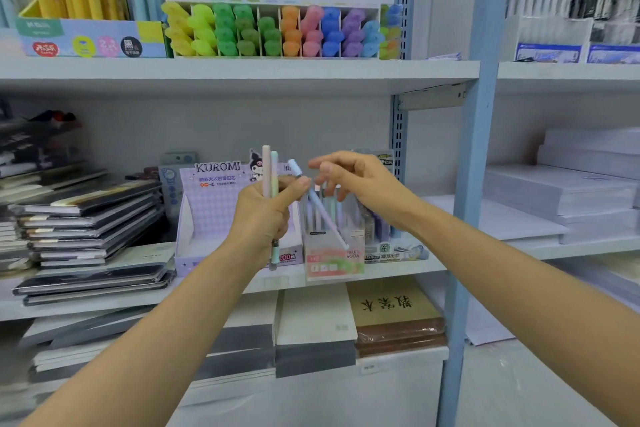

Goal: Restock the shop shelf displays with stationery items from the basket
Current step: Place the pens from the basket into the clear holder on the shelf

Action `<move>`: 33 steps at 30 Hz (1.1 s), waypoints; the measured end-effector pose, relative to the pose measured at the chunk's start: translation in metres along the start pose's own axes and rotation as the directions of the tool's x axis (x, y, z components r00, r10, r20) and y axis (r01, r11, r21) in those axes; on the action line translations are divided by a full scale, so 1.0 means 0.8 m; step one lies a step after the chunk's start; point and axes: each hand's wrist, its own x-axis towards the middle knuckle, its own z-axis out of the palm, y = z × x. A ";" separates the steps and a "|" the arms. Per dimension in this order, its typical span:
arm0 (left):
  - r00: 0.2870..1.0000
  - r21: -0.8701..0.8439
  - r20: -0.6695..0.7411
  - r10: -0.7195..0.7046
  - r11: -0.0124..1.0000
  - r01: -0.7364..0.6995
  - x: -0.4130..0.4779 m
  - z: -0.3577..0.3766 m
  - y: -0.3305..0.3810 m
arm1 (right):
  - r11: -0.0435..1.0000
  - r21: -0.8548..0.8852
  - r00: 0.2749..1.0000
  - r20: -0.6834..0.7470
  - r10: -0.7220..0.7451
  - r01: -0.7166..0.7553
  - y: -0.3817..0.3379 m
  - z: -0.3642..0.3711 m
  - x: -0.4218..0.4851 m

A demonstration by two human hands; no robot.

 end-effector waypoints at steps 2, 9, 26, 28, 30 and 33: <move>0.999 0.040 0.050 0.009 0.999 -0.011 -0.003 0.008 0.003 | 0.999 0.005 0.999 -0.016 -0.032 0.032 -0.010 0.002 0.004; 0.976 0.001 0.213 -0.048 0.999 0.049 -0.001 0.013 0.006 | 0.996 0.073 0.992 -0.116 -0.047 0.056 -0.018 -0.006 0.008; 0.982 0.155 0.186 -0.023 0.988 -0.006 0.008 -0.010 -0.024 | 0.983 -0.162 0.922 -0.387 0.017 -0.086 0.071 -0.021 0.028; 0.983 0.141 0.184 -0.026 0.990 -0.001 0.011 -0.012 -0.031 | 0.972 -0.220 0.937 -0.349 0.004 -0.086 0.077 -0.013 0.032; 0.983 0.138 0.184 -0.024 0.990 -0.001 0.014 -0.013 -0.038 | 0.957 -0.278 0.950 -0.311 -0.007 -0.083 0.081 -0.006 0.034; 0.984 0.154 0.178 -0.028 0.988 0.000 0.018 -0.016 -0.044 | 0.924 -0.373 0.964 -0.267 -0.023 -0.081 0.079 -0.006 0.039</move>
